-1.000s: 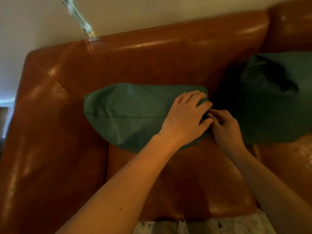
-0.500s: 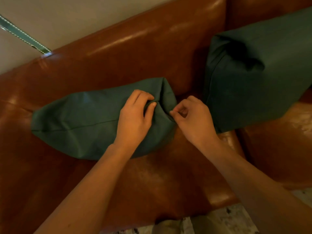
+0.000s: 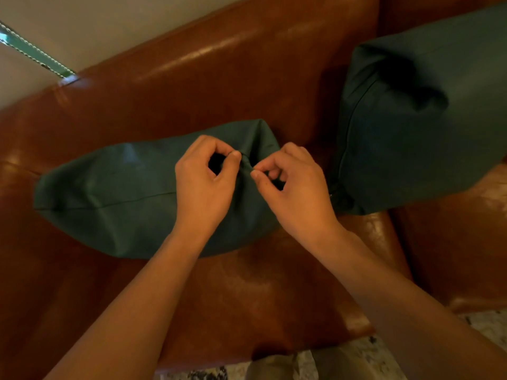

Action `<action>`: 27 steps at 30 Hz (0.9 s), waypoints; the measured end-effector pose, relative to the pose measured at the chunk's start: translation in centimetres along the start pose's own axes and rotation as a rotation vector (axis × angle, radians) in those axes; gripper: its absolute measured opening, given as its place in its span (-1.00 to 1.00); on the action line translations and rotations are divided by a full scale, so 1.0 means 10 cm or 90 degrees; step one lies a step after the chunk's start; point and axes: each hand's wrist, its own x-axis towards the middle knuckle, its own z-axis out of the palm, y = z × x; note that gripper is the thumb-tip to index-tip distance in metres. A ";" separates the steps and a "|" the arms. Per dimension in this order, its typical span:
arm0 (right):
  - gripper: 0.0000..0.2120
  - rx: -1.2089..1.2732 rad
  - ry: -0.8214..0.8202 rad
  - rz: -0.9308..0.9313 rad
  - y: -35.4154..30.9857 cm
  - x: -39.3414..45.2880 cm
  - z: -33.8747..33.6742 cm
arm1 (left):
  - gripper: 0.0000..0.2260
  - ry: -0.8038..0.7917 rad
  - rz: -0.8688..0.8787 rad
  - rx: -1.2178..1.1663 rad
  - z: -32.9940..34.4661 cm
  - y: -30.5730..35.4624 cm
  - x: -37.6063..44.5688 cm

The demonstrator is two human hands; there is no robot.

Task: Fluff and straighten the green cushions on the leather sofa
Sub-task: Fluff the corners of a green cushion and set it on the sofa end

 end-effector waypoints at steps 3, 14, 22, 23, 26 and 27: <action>-0.94 0.003 0.037 -0.012 -0.04 -0.09 0.03 | -0.92 -0.009 -0.074 -0.041 -0.01 0.06 0.04; -0.94 -0.020 0.097 -0.042 -0.13 -0.12 0.09 | -0.88 -0.233 0.020 0.261 -0.07 0.29 0.52; -0.93 0.026 0.081 -0.005 -0.09 -0.11 0.09 | -0.79 -0.165 -0.170 -0.001 -0.08 0.10 0.45; -0.91 0.056 0.073 0.018 -0.05 -0.09 0.06 | -0.80 -0.163 -0.190 -0.039 -0.11 0.06 0.43; -0.92 0.063 0.026 0.072 0.10 0.06 -0.06 | -0.83 -0.170 -0.229 -0.121 -0.21 -0.02 0.37; -0.94 0.058 -0.026 0.077 0.13 0.12 -0.11 | -0.83 -0.174 -0.232 -0.133 -0.23 -0.04 0.35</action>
